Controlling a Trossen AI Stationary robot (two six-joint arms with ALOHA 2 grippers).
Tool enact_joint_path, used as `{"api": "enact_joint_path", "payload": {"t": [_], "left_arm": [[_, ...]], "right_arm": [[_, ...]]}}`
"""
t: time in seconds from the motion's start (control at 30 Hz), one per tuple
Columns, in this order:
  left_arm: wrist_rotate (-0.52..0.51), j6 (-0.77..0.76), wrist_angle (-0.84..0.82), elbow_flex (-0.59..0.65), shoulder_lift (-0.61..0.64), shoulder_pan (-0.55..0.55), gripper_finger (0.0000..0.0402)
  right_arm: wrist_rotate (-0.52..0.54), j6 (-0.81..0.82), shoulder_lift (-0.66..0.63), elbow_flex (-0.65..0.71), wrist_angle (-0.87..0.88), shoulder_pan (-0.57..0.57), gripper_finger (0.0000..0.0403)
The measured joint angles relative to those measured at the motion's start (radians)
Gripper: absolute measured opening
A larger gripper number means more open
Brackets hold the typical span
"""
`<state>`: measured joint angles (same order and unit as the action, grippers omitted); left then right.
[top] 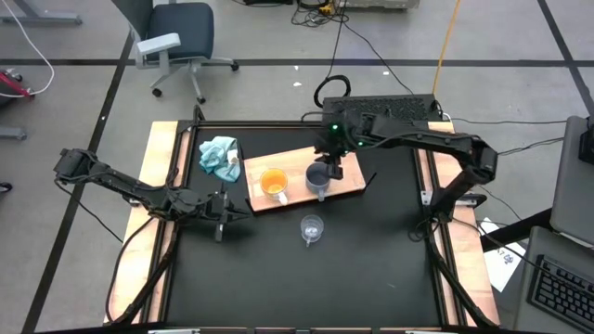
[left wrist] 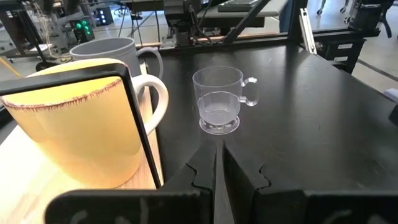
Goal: Stack small to large cups/mugs on shelf
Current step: Put the transparent mug on the shelf
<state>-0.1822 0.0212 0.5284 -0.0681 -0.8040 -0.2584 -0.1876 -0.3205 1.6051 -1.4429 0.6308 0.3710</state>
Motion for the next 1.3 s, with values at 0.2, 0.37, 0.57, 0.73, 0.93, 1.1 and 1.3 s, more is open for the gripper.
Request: {"api": "enact_joint_path", "payload": {"t": [0.2, 0.37, 0.57, 0.73, 0.93, 1.1, 1.3], "left_arm": [[0.000, -0.004, 0.000, 0.000, 0.000, 0.000, 0.0031], [0.000, -0.007, 0.000, 0.000, 0.000, 0.000, 0.0031], [0.000, -0.033, -0.001, 0.000, 0.000, 0.000, 0.0031], [0.000, -0.051, -0.001, 0.000, 0.000, 0.000, 0.0031], [-0.001, -0.062, -0.001, 0.000, 0.000, 0.000, 0.0031], [-0.001, -0.064, -0.001, 0.000, 0.000, 0.000, 0.0031], [-0.002, -0.070, 0.003, 0.000, 0.000, 0.000, 0.0031]], "right_arm": [[0.000, 0.023, -0.113, 0.000, 0.031, -0.005, 0.0090], [-0.001, 0.040, -0.184, 0.000, 0.098, -0.013, 0.0047], [0.000, 0.040, -0.246, 0.050, 0.167, -0.036, 0.0006], [0.000, 0.063, -0.309, 0.144, 0.150, -0.081, 0.0001], [0.001, 0.111, -0.421, 0.299, 0.057, -0.152, 0.0000], [0.001, 0.158, -0.550, 0.419, -0.050, -0.213, 0.0000], [0.001, 0.233, -0.681, 0.534, -0.122, -0.260, 0.0000]]}}
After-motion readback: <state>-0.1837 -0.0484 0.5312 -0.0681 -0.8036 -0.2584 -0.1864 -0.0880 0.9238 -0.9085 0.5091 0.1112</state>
